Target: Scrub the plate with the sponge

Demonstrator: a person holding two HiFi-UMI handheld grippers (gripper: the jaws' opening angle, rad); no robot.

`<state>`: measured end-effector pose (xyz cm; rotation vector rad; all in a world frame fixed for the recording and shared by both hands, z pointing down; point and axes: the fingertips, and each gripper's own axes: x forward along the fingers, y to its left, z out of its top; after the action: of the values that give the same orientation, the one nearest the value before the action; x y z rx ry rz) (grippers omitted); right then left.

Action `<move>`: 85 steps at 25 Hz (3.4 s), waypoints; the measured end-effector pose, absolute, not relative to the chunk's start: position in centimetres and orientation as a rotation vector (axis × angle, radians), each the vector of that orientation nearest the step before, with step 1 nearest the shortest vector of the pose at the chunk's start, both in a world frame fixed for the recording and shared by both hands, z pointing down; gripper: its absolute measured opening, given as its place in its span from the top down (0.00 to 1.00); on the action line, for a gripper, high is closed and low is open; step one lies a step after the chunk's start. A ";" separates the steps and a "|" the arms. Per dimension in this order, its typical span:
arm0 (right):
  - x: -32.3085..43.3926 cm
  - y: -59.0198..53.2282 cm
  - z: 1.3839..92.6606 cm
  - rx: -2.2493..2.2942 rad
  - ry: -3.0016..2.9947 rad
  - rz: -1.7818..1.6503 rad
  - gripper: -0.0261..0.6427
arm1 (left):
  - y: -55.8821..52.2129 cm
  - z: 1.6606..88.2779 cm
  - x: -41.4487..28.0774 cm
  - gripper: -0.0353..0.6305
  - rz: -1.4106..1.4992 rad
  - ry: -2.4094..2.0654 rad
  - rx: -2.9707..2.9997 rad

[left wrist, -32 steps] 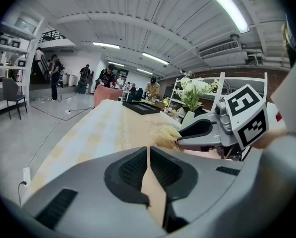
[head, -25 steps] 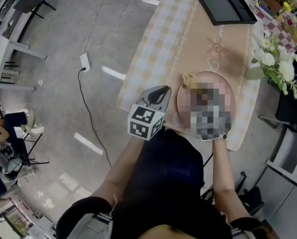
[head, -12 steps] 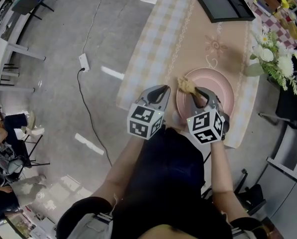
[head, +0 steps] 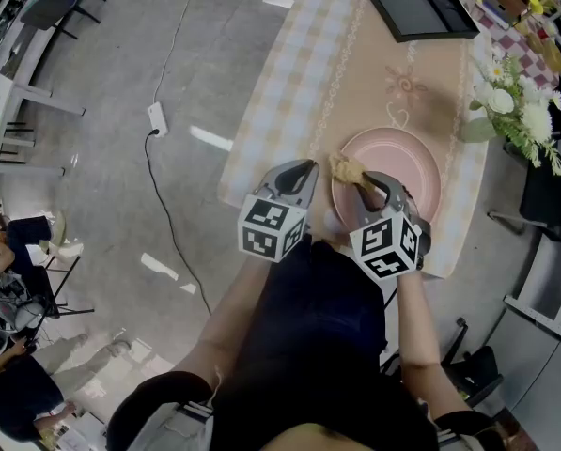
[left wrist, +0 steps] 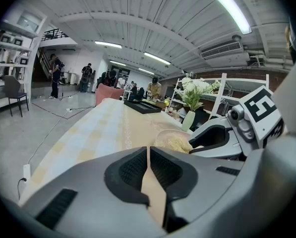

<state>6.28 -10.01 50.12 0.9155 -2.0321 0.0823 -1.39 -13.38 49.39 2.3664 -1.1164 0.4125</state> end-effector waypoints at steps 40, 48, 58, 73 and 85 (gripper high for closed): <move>5.1 -4.9 50.0 0.785 -2.117 0.205 0.84 | -13.3 49.2 -1.4 0.91 0.419 -1.117 2.378; 5.3 -4.1 49.8 0.769 -2.145 0.254 0.84 | -12.9 49.5 -0.9 0.91 0.426 -1.095 2.380; 6.2 -4.2 49.2 0.799 -2.166 0.297 0.84 | -12.9 49.8 -0.2 0.91 0.445 -1.073 2.383; 12.2 -9.9 47.9 1.022 -2.041 0.254 0.84 | -13.4 50.2 0.1 0.91 0.446 -1.066 2.373; 14.4 -14.2 48.0 1.094 -1.910 0.125 0.84 | -14.2 50.2 -0.2 0.91 0.445 -1.087 2.354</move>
<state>14.37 -14.21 48.01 1.0937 -1.9101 0.1247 -0.19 -14.17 50.19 2.3538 -1.0869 0.4451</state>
